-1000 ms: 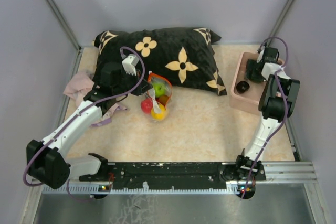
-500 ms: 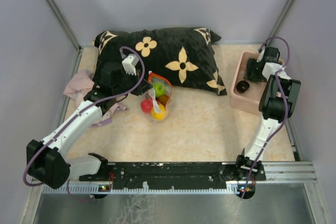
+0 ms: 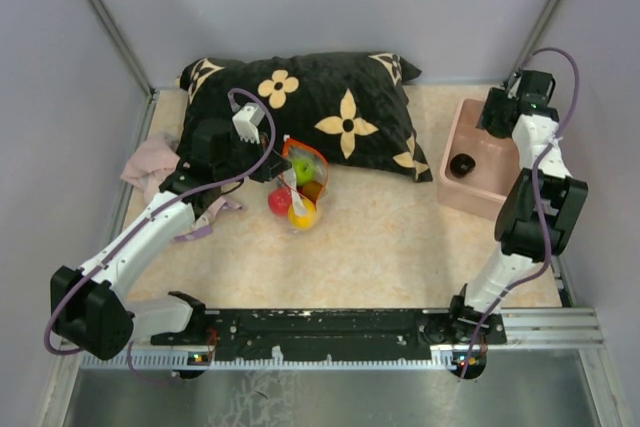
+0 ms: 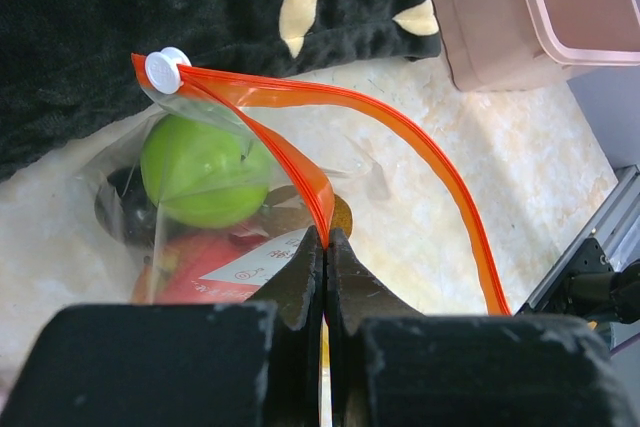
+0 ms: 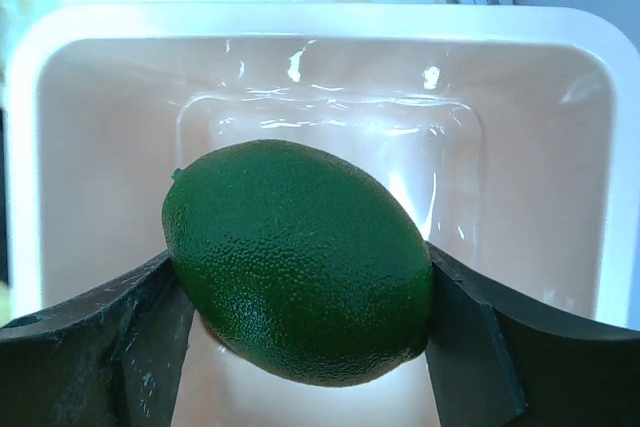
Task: Place the food in the zip-top bag and seal the zipper
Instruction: Place the fake fruit in the zipper food storage bag.
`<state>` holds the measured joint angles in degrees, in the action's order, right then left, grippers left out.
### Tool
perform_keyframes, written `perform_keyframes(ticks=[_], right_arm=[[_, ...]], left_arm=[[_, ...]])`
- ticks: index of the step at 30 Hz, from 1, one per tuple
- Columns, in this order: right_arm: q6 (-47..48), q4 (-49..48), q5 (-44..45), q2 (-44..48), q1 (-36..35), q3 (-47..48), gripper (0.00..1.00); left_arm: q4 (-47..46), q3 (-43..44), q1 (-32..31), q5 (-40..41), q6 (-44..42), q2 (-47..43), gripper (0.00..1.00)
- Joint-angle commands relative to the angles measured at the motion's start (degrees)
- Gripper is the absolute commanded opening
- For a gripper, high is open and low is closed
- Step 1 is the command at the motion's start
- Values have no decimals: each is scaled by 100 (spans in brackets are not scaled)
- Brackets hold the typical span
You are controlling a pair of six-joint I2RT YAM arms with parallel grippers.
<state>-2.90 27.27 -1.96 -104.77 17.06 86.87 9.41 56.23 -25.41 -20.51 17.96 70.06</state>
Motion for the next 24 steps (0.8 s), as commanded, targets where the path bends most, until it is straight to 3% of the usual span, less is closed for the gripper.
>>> perform_keyframes(ticks=[1,8,24], right_arm=[[-349,154,-120,753,23,-60,49],[-299,426,-411,1509,-354,24,49],[526,973,-1023,2145,-2521,463,49]], left_arm=[[-156,11,-19,-134,-21,-31,0],[-172,11,-20,-194,-37,-10,0],[-79,318,-24,-347,15,57,0]])
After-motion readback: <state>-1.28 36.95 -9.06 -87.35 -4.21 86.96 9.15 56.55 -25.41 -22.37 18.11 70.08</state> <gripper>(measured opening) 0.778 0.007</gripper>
